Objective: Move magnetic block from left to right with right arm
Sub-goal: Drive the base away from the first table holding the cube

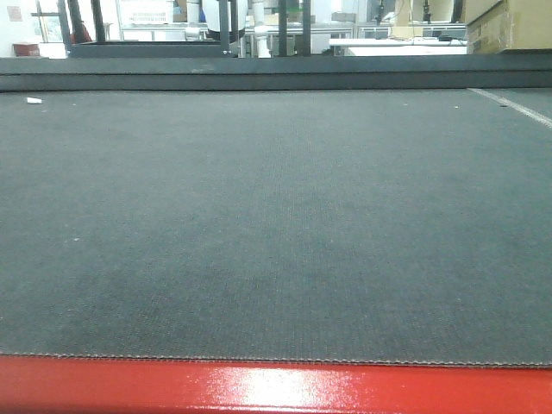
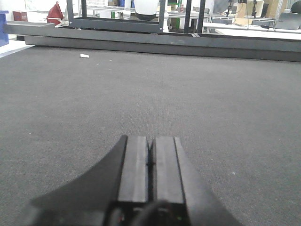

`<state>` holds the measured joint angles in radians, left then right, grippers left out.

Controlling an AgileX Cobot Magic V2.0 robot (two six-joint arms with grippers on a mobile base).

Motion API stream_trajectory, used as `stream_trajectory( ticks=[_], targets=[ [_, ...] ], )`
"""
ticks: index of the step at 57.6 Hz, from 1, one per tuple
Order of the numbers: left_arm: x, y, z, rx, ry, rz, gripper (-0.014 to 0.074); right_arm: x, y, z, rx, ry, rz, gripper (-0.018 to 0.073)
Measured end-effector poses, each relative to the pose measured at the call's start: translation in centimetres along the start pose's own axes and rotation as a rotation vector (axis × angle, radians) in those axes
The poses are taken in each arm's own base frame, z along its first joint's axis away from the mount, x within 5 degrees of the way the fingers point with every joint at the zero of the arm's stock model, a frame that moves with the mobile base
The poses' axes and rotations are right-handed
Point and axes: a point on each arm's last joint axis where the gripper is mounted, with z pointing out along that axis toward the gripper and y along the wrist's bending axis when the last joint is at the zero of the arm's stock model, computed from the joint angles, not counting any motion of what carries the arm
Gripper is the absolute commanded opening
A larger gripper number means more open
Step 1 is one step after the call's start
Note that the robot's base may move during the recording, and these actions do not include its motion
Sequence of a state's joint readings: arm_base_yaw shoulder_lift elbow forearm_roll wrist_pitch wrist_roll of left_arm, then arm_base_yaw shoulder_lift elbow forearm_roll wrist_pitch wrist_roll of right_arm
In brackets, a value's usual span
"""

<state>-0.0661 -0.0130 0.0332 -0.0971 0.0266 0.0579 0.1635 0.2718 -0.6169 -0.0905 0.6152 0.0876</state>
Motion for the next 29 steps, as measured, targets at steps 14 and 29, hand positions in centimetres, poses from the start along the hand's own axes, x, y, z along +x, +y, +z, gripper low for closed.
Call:
stream_trajectory(
  ticks=[14,29],
  targets=[
    [0.0,0.0,0.0,0.0,0.0,0.0,-0.0126,0.0,-0.01,-0.14,0.0,-0.006,0.0,0.0195],
    [0.0,0.0,0.0,0.0,0.0,0.0,-0.0126,0.0,-0.01,-0.14,0.0,-0.006,0.0,0.0195]
  ],
)
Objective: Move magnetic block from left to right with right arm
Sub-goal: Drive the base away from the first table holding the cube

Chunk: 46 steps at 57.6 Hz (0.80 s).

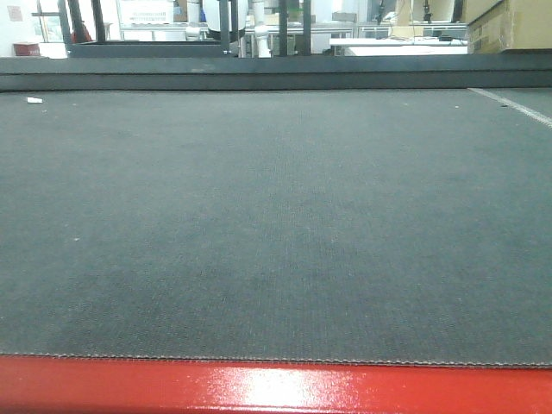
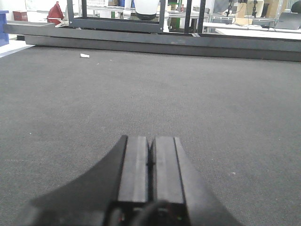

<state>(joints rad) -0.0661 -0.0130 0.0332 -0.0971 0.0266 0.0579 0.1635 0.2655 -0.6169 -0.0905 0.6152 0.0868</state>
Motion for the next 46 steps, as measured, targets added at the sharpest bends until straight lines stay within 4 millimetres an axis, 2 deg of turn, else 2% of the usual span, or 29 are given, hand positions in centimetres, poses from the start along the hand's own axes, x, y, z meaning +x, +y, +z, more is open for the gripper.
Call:
stream_trajectory(
  ticks=[46],
  targets=[
    [0.0,0.0,0.0,0.0,0.0,0.0,-0.0126,0.0,0.01,0.0,-0.001,0.0,0.001,0.0195]
  ],
)
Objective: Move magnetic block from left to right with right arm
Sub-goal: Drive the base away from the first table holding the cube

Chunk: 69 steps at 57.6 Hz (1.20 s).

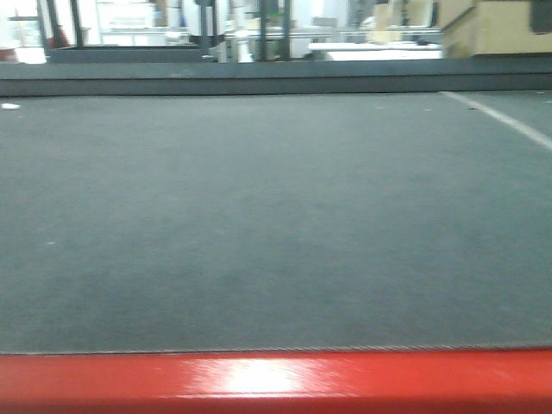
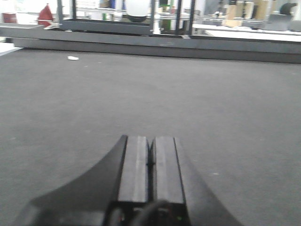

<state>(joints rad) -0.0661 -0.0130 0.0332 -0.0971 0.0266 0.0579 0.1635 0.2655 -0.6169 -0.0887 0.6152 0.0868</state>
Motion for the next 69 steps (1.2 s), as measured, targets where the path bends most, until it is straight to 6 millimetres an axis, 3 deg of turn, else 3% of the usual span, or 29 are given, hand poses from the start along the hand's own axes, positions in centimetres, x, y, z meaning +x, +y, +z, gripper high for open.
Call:
stream_trajectory(
  ticks=[69],
  targets=[
    [0.0,0.0,0.0,0.0,0.0,0.0,-0.0126,0.02,0.0,0.0,0.0,0.002,-0.002,0.0195]
  ],
)
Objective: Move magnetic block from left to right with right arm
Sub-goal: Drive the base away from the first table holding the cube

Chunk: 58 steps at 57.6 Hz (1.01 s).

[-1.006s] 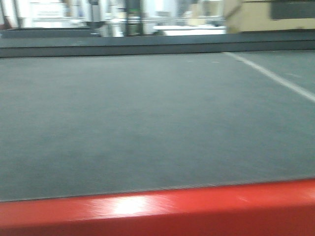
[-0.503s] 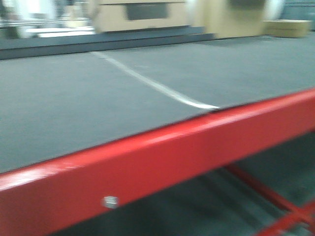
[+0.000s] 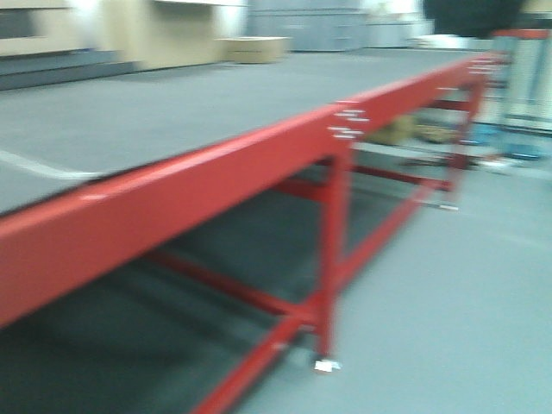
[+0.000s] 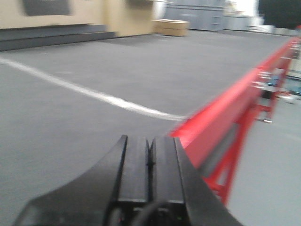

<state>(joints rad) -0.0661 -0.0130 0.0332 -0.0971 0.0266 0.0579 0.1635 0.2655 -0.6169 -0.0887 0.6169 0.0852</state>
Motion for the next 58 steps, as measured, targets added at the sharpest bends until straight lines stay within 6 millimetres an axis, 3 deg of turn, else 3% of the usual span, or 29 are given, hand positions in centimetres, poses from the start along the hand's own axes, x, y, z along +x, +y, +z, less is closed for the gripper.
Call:
stream_trajectory(
  ticks=[58],
  targets=[
    [0.0,0.0,0.0,0.0,0.0,0.0,-0.0126,0.02,0.0,0.0,0.0,0.002,-0.001,0.0195]
  ],
)
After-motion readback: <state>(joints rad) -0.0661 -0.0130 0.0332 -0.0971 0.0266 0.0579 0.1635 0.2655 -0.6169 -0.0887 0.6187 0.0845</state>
